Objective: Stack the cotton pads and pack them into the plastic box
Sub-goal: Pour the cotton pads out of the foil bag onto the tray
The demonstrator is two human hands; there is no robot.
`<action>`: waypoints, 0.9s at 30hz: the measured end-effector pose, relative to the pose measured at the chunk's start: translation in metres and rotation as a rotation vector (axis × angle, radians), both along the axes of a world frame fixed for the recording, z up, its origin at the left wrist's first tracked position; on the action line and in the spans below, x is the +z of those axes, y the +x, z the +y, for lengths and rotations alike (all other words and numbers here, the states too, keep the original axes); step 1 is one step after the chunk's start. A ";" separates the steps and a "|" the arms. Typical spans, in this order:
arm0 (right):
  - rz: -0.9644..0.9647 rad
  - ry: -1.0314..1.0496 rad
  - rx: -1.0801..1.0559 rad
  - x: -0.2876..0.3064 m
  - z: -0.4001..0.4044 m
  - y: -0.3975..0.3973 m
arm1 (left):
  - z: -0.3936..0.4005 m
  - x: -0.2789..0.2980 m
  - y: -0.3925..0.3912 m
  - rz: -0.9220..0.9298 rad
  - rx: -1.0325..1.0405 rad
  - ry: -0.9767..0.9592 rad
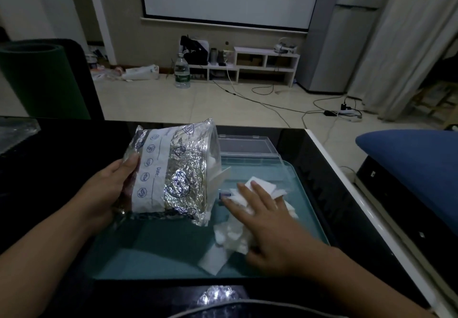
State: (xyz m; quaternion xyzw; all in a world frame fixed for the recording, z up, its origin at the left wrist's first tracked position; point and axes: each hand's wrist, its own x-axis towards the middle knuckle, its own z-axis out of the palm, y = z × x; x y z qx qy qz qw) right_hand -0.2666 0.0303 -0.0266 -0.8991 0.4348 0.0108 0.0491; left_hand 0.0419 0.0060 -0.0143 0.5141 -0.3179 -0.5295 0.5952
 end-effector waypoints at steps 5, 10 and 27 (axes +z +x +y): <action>-0.450 0.045 0.040 0.014 0.007 0.007 | -0.002 0.007 -0.001 -0.001 0.014 -0.015; -0.258 -0.191 -0.039 -0.007 -0.002 0.011 | -0.003 0.009 -0.002 -0.001 0.029 -0.018; 0.040 0.036 -0.091 0.010 0.004 -0.011 | 0.002 0.013 -0.005 0.027 0.015 -0.002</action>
